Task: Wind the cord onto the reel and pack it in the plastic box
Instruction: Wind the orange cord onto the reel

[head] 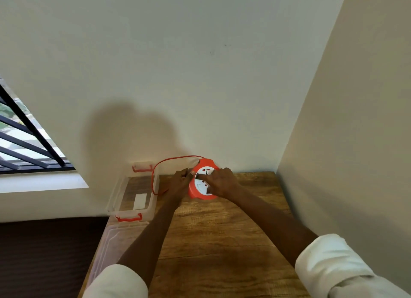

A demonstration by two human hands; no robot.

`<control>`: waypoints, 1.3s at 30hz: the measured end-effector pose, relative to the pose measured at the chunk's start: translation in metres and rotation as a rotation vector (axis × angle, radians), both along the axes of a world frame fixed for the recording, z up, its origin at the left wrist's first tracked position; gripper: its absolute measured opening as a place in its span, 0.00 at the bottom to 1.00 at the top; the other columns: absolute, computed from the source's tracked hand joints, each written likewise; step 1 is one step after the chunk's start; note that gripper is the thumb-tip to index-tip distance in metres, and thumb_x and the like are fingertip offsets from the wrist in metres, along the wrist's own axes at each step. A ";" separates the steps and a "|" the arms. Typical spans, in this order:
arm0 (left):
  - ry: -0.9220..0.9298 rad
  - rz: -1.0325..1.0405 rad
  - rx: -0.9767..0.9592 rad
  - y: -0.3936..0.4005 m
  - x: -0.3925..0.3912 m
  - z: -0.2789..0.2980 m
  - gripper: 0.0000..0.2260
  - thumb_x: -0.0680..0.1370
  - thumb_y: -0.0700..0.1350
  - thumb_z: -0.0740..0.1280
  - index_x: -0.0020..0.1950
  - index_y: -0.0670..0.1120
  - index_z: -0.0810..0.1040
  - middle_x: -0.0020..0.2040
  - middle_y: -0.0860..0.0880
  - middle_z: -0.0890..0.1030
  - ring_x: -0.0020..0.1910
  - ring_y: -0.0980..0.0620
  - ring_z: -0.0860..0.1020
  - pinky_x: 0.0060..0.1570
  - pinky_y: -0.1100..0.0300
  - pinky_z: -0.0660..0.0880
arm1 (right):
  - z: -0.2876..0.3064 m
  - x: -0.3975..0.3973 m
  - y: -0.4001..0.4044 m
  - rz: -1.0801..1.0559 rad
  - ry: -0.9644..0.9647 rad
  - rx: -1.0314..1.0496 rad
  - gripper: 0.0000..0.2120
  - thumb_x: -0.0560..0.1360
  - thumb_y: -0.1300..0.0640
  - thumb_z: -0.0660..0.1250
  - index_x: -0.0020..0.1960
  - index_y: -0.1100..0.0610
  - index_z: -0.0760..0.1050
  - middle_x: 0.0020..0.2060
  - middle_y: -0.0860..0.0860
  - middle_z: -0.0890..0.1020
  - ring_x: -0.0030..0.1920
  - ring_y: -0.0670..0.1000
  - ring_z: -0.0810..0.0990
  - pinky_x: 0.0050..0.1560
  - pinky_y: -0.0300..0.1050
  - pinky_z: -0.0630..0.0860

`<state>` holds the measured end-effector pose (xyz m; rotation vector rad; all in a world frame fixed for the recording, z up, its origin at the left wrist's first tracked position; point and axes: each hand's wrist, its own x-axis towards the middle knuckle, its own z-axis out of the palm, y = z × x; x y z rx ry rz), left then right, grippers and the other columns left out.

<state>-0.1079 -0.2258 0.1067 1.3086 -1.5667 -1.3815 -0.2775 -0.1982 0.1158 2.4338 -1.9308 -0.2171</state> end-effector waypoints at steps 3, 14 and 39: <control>0.066 -0.018 0.078 0.002 0.003 -0.006 0.19 0.78 0.58 0.68 0.64 0.48 0.79 0.55 0.47 0.85 0.49 0.48 0.86 0.48 0.52 0.83 | -0.003 -0.001 0.002 -0.025 -0.005 0.025 0.35 0.78 0.47 0.69 0.79 0.42 0.56 0.73 0.60 0.70 0.65 0.62 0.76 0.63 0.57 0.76; 0.004 0.020 0.059 0.008 -0.003 0.016 0.19 0.82 0.47 0.65 0.71 0.40 0.73 0.62 0.41 0.81 0.34 0.62 0.79 0.26 0.73 0.73 | 0.019 -0.017 0.002 0.216 0.235 -0.019 0.35 0.77 0.52 0.71 0.79 0.42 0.58 0.75 0.63 0.64 0.69 0.65 0.71 0.68 0.59 0.70; 0.118 -0.053 0.206 0.005 -0.009 0.005 0.14 0.81 0.50 0.65 0.64 0.46 0.77 0.57 0.44 0.83 0.46 0.51 0.84 0.35 0.59 0.81 | -0.006 -0.023 0.004 -0.003 0.052 -0.001 0.32 0.78 0.42 0.66 0.78 0.40 0.57 0.71 0.58 0.72 0.65 0.60 0.76 0.60 0.53 0.75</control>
